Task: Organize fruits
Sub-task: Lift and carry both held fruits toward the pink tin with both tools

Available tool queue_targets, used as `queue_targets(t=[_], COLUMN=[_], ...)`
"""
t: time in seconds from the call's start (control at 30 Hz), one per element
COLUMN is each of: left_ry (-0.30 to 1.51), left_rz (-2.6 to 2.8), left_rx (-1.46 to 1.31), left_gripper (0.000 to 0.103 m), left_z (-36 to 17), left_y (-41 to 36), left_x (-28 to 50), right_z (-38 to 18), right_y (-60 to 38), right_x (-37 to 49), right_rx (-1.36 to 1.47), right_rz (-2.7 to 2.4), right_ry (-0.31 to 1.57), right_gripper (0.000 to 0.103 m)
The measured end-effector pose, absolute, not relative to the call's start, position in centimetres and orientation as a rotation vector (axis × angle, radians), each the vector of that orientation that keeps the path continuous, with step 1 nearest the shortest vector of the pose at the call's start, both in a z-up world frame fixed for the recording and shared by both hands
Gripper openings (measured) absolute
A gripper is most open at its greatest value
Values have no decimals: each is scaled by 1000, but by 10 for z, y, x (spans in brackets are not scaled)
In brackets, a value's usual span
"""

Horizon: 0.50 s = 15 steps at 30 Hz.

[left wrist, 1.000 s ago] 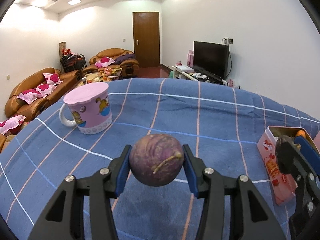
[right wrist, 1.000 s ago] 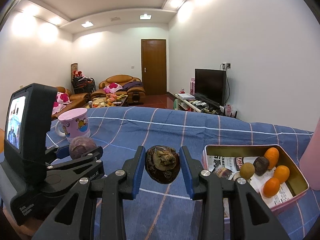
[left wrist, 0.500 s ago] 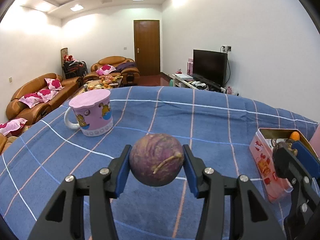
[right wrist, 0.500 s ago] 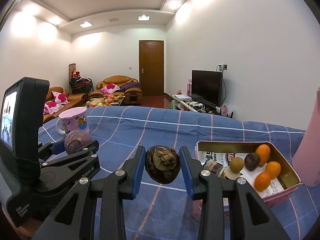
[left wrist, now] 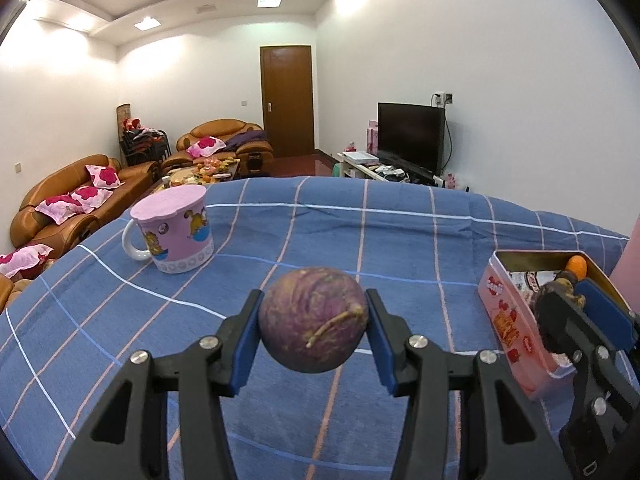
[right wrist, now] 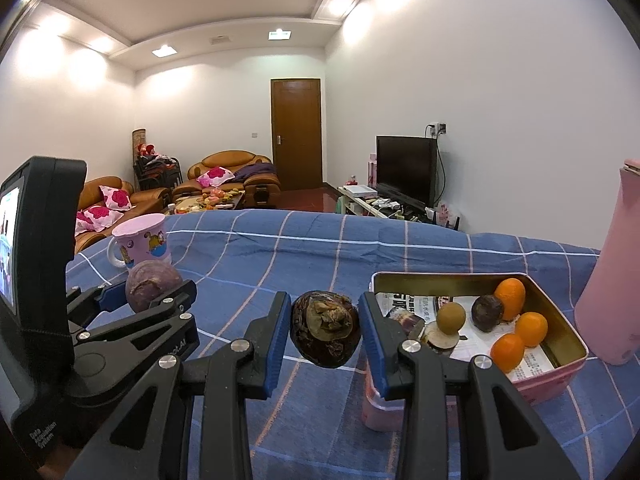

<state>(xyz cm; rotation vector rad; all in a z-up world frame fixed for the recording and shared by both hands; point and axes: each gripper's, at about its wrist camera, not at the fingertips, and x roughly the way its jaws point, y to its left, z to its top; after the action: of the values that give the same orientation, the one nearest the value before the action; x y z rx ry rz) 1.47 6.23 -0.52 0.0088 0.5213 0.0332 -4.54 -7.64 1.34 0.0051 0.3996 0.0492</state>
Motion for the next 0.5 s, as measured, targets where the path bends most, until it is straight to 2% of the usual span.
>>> queue_targets(t=[0.5], left_ry=[512], left_rz=[27], left_rx=[2], left_gripper=[51], left_z=[-5], left_y=[51], left_x=[7], right_z=[16], right_y=[-84], right_x=[-51], right_rx=[-2], right_rz=[46], right_ry=[390], right_gripper=[37])
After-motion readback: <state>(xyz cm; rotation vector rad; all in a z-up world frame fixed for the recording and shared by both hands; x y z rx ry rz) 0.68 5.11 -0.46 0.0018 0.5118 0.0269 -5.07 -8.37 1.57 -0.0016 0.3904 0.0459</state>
